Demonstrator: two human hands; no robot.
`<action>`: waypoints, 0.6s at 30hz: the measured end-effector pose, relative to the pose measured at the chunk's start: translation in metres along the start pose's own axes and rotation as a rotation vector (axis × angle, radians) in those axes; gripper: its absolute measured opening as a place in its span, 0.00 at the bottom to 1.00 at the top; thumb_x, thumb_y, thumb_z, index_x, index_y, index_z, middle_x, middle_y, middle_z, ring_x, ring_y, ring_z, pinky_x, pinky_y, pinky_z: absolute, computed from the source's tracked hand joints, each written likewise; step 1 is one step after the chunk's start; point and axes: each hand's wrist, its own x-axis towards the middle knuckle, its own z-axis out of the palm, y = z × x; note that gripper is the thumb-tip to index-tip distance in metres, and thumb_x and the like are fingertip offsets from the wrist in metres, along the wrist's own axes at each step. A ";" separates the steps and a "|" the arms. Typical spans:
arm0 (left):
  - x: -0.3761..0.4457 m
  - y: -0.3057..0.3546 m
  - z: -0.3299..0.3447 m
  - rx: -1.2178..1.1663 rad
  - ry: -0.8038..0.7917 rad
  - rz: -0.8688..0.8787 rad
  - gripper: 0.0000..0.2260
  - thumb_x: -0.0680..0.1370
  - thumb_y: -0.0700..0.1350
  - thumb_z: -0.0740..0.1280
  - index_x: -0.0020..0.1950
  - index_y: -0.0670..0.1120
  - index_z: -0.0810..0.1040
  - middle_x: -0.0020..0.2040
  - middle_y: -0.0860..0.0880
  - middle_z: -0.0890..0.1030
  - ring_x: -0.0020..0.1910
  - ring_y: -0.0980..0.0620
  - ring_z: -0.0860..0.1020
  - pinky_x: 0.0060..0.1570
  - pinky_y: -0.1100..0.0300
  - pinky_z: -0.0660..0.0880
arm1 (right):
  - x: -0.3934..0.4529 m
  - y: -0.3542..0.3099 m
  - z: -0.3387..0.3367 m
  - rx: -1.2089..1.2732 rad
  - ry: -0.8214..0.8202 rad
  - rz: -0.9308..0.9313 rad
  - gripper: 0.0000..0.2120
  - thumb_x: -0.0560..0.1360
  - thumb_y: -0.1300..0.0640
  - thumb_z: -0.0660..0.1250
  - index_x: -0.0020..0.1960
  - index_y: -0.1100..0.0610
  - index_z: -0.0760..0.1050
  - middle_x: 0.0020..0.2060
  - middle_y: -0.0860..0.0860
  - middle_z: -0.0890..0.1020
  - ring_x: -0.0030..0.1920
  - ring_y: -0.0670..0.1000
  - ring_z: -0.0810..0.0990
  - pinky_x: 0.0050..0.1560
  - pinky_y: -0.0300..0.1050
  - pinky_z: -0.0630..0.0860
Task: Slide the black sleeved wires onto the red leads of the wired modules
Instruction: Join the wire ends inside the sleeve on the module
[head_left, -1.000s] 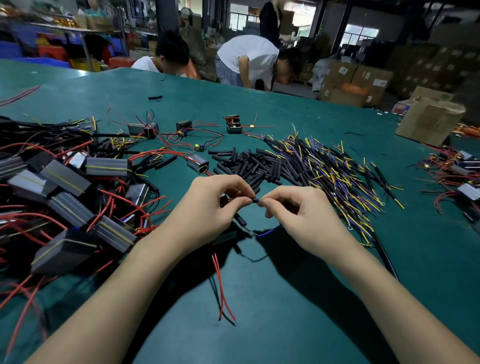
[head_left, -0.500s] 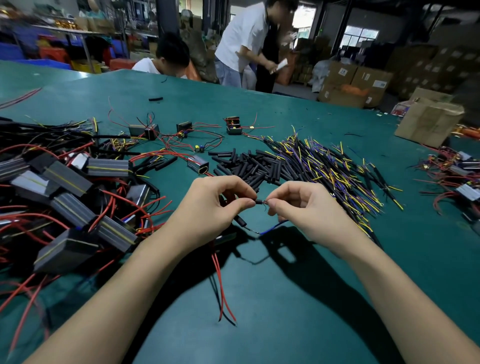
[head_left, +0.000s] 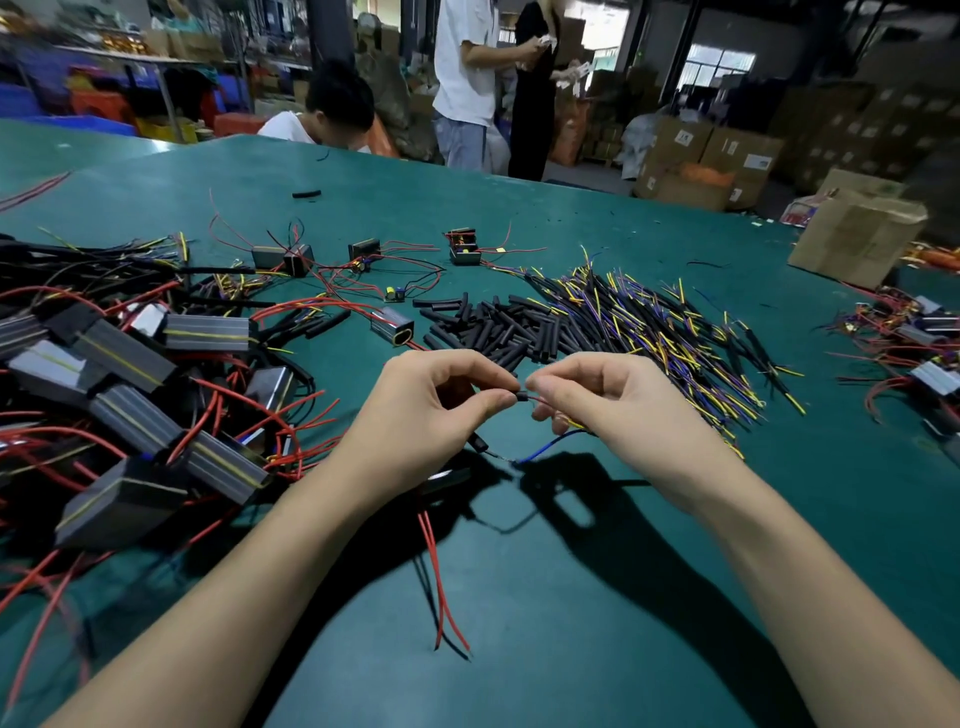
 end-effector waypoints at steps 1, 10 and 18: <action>0.000 -0.001 0.000 -0.004 0.001 -0.009 0.02 0.74 0.42 0.72 0.42 0.49 0.83 0.35 0.39 0.81 0.33 0.38 0.75 0.35 0.48 0.72 | 0.000 -0.001 -0.003 0.004 -0.027 0.019 0.06 0.78 0.61 0.64 0.49 0.61 0.80 0.34 0.50 0.83 0.33 0.41 0.78 0.39 0.31 0.74; 0.001 0.000 -0.001 -0.052 0.010 -0.055 0.02 0.72 0.42 0.73 0.42 0.49 0.85 0.35 0.41 0.83 0.30 0.46 0.72 0.34 0.59 0.67 | -0.001 0.000 -0.009 -0.129 -0.057 0.029 0.07 0.76 0.62 0.67 0.41 0.56 0.81 0.30 0.45 0.82 0.34 0.39 0.78 0.41 0.27 0.72; 0.000 0.002 0.000 -0.037 -0.019 -0.049 0.02 0.73 0.42 0.72 0.44 0.46 0.85 0.34 0.49 0.82 0.31 0.58 0.72 0.34 0.68 0.68 | -0.001 0.003 -0.010 -0.137 -0.059 0.030 0.07 0.76 0.60 0.67 0.41 0.55 0.81 0.31 0.45 0.82 0.34 0.39 0.78 0.41 0.28 0.72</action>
